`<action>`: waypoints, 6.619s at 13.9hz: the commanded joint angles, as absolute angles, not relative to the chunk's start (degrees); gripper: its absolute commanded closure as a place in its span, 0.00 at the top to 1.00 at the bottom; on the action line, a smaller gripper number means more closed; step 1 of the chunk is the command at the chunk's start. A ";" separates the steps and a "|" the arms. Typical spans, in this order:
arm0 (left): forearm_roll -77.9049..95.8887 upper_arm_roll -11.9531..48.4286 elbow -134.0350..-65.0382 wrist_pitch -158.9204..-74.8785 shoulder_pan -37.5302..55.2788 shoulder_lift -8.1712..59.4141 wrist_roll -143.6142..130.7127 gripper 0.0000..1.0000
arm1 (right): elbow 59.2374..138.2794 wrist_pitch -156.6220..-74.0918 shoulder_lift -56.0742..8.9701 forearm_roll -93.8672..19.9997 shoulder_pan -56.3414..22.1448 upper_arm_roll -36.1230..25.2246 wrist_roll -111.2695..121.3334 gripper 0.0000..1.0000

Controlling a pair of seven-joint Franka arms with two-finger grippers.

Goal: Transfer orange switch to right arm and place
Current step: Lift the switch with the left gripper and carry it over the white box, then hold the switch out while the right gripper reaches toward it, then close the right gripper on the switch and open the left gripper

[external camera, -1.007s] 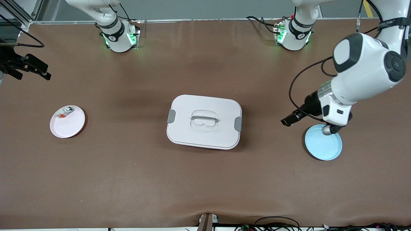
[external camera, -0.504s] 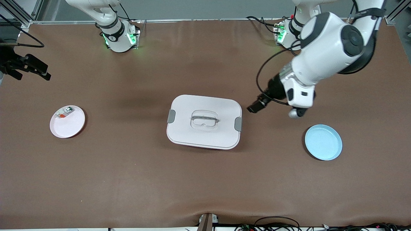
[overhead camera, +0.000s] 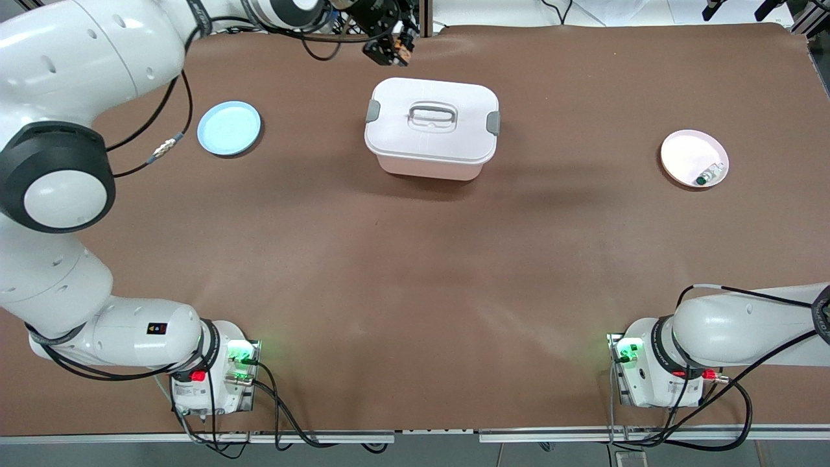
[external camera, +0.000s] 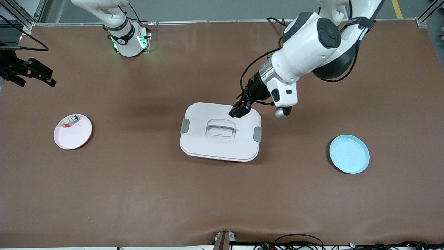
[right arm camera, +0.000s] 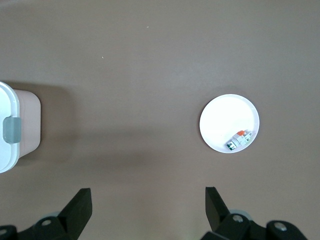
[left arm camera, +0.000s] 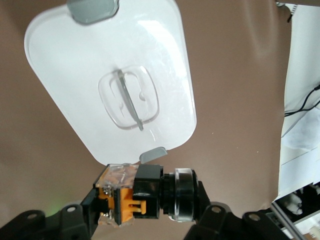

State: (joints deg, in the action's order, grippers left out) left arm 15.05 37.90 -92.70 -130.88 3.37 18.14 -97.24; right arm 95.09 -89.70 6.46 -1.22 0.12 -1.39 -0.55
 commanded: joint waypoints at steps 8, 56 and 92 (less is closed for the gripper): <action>11.60 37.44 -84.21 -137.72 13.44 26.10 -121.63 0.30 | 95.80 -89.21 7.65 -3.34 0.44 -1.41 -1.14 1.00; 2.55 34.63 -81.47 -145.37 22.15 27.95 -135.79 0.30 | 108.45 -112.41 -1.50 -49.66 -19.51 -0.97 6.42 1.00; 1.14 34.54 -81.39 -147.22 22.59 29.44 -135.53 0.30 | 109.60 -117.77 -2.81 -52.03 -24.34 -0.97 9.23 0.09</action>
State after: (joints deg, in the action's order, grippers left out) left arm 2.61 34.76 -82.25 -146.22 21.93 29.70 -134.69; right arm 108.61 -117.10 -3.07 -51.47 -23.84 -0.35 8.10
